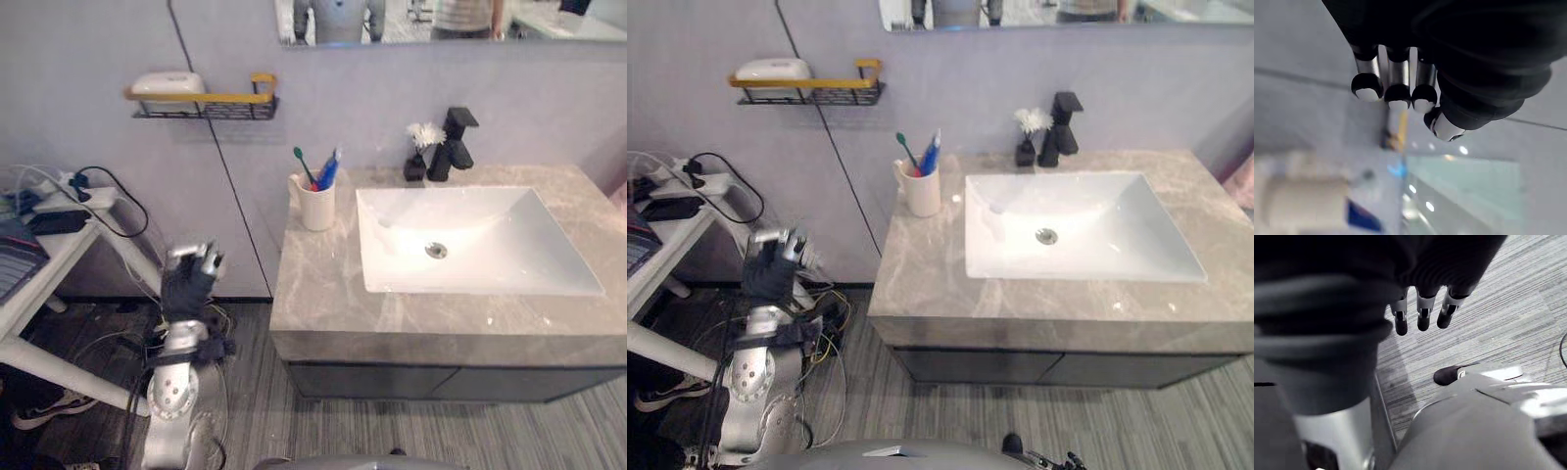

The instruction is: Organize washtable

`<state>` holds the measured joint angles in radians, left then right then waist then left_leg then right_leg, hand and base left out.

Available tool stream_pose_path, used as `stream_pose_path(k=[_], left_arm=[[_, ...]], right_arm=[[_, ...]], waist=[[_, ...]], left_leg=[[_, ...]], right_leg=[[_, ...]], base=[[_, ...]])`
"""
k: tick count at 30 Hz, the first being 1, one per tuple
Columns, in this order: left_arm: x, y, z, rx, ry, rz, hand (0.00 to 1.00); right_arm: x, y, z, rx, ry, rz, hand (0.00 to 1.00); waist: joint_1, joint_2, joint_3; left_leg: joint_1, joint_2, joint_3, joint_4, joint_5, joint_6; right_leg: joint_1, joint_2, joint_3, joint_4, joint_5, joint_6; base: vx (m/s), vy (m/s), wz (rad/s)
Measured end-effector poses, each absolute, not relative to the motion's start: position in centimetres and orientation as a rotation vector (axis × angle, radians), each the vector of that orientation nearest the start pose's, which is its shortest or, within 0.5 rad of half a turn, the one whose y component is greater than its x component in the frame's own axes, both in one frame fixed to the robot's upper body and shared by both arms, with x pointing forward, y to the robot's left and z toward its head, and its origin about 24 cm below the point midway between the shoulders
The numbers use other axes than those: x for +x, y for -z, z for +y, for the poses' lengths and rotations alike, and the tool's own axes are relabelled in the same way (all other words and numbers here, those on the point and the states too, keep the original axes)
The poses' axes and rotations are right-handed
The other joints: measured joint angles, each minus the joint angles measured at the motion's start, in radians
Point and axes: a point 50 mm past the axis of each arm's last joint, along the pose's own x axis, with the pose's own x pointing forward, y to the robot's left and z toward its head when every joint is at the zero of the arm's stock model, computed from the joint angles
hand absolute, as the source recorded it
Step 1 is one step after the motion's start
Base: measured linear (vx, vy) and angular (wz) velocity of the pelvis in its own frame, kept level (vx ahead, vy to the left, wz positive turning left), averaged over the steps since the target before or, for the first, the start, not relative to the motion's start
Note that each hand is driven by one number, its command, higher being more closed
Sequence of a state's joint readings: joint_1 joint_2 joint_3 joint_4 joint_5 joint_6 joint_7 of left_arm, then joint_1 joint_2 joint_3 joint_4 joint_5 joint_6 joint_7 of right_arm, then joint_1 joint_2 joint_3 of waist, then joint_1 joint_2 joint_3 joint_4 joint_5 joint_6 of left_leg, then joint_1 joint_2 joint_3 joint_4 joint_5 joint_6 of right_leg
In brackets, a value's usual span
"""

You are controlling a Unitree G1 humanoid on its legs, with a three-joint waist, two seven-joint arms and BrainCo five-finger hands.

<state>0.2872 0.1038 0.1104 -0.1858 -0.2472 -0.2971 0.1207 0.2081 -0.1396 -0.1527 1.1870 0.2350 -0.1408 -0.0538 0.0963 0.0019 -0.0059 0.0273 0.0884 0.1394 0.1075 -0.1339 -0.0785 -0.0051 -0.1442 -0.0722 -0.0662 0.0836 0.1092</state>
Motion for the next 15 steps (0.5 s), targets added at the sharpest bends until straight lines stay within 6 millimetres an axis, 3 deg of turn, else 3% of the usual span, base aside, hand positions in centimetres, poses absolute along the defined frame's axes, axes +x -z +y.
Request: stream_pose_path(k=[2, 3, 4, 6, 7, 10, 11, 13, 15], left_arm=[[17.5, -0.2, 24.0, -0.049, -0.464, 0.035, 1.0], [16.8, 1.4, 24.5, -0.033, -0.495, 0.114, 1.0], [14.7, 5.4, 25.2, -0.019, -0.553, 0.333, 1.0], [12.4, 8.5, 25.3, -0.001, -0.585, 0.515, 1.0], [9.9, 11.2, 25.2, 0.014, -0.597, 0.69, 1.0], [4.8, 14.7, 24.3, 0.011, -0.607, 0.985, 1.0], [2.7, 15.6, 23.7, -0.004, -0.601, 1.095, 0.0], [0.6, 16.4, 22.8, -0.037, -0.582, 1.207, 0.0], [-0.3, 16.7, 22.7, -0.059, -0.578, 1.253, 0.0]], right_arm=[[2.0, 16.8, -22.9, 0.115, 0.471, 1.2, 0.0], [2.1, 16.8, -22.8, 0.116, 0.469, 1.199, 0.0], [2.3, 16.8, -22.8, 0.118, 0.465, 1.194, 0.0], [2.3, 16.8, -22.7, 0.12, 0.463, 1.2, 0.0], [2.4, 16.9, -22.6, 0.124, 0.459, 1.21, 0.0], [2.4, 16.9, -22.3, 0.119, 0.445, 1.215, 0.0], [2.4, 17.0, -22.1, 0.123, 0.444, 1.217, 0.0], [2.5, 17.0, -22.0, 0.119, 0.439, 1.216, 0.0], [2.7, 17.0, -22.0, 0.117, 0.434, 1.219, 0.0]], waist=[[-0.001, -0.006, -0.001], [-0.002, -0.007, -0.001], [-0.006, -0.012, -0.003], [-0.006, -0.013, -0.002], [-0.007, -0.019, -0.006], [-0.014, -0.026, -0.004], [-0.017, -0.03, -0.007], [-0.025, -0.031, -0.007], [-0.03, -0.029, -0.007]], left_leg=[[0.009, 0.0, -0.008, -0.003, 0.0, 0.0], [0.014, 0.0, -0.008, -0.006, 0.0, 0.0], [0.021, 0.0, -0.01, -0.012, 0.0, 0.0], [0.022, 0.0, -0.01, -0.016, 0.0, 0.0], [0.027, 0.0, -0.01, -0.021, 0.001, -0.001], [0.056, 0.0, -0.008, -0.037, 0.005, 0.005], [0.069, -0.001, -0.008, -0.042, 0.005, 0.005], [0.086, -0.003, -0.004, -0.055, 0.005, 0.005], [0.089, -0.005, 0.001, -0.059, 0.005, 0.005]], right_leg=[[0.012, 0.0, -0.01, -0.012, -0.002, 0.0], [0.018, 0.001, -0.013, -0.015, -0.002, 0.0], [0.026, 0.001, -0.018, -0.02, -0.004, 0.002], [0.026, 0.001, -0.019, -0.023, -0.004, 0.003], [0.029, 0.002, -0.019, -0.023, -0.005, 0.003], [0.046, 0.002, -0.019, -0.021, -0.009, 0.005], [0.054, 0.003, -0.019, -0.018, -0.013, 0.005], [0.061, 0.002, -0.018, -0.014, -0.02, 0.009], [0.059, 0.0, -0.016, -0.013, -0.023, 0.009]], base=[[-0.02, -0.013, 0.07], [0.01, -0.015, 0.04], [0.0, 0.0, 0.0], [0.02, 0.0, 0.01], [0.06, 0.005, 0.0], [0.08, 0.015, 0.0], [0.1, 0.026, 0.01], [0.09, 0.03, -0.03], [0.07, 0.028, -0.07]])
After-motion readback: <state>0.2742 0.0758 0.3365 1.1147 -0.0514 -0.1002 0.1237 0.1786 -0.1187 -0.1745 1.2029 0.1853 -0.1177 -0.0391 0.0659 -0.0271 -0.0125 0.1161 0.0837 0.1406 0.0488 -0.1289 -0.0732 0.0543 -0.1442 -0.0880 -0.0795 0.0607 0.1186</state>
